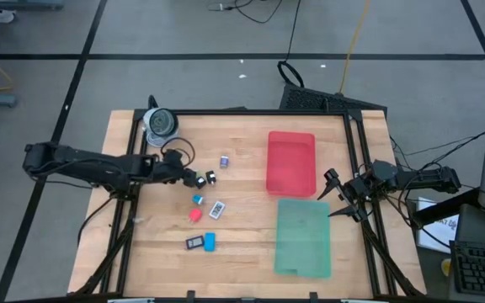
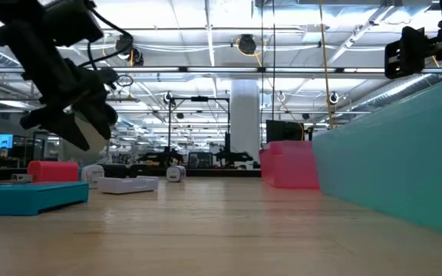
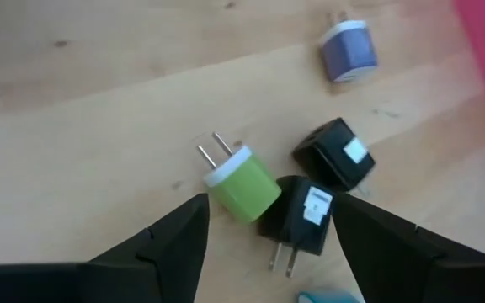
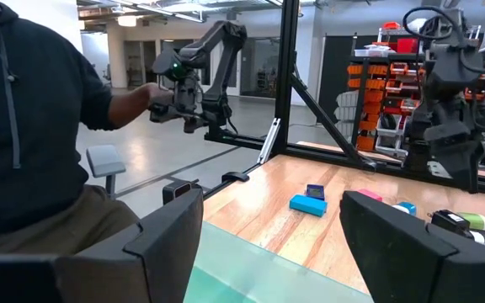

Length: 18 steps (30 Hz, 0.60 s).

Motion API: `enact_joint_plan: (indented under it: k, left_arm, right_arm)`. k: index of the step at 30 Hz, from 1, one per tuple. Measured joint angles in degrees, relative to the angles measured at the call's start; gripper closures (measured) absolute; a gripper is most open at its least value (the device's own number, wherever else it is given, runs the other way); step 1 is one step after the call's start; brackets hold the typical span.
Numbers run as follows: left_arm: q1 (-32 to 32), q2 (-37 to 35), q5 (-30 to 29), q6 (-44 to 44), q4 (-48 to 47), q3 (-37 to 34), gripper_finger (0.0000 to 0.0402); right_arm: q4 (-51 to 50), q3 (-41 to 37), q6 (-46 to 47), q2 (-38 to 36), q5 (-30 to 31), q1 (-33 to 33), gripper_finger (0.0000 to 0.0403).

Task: Pick & Place Office items
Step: Put the green charger adapter into the red bin

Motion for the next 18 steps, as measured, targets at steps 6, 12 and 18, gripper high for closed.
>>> enact_joint_plan:
  k: [6,12,18]
  left_arm:
    - [2.4,11.1,2.8,0.1,-0.1,3.1,0.0171]
    - [4.4,19.1,2.8,-0.2,0.1,5.0,0.0188]
    - [5.1,22.2,2.8,0.0,0.2,5.6,0.0203]
  right_arm:
    - [0.0,0.0,0.0,0.0,0.0,0.0,0.0135]
    - [0.0,0.0,0.0,0.0,0.0,0.0,0.0135]
    - [0.0,0.0,0.0,0.0,0.0,0.0,0.0135]
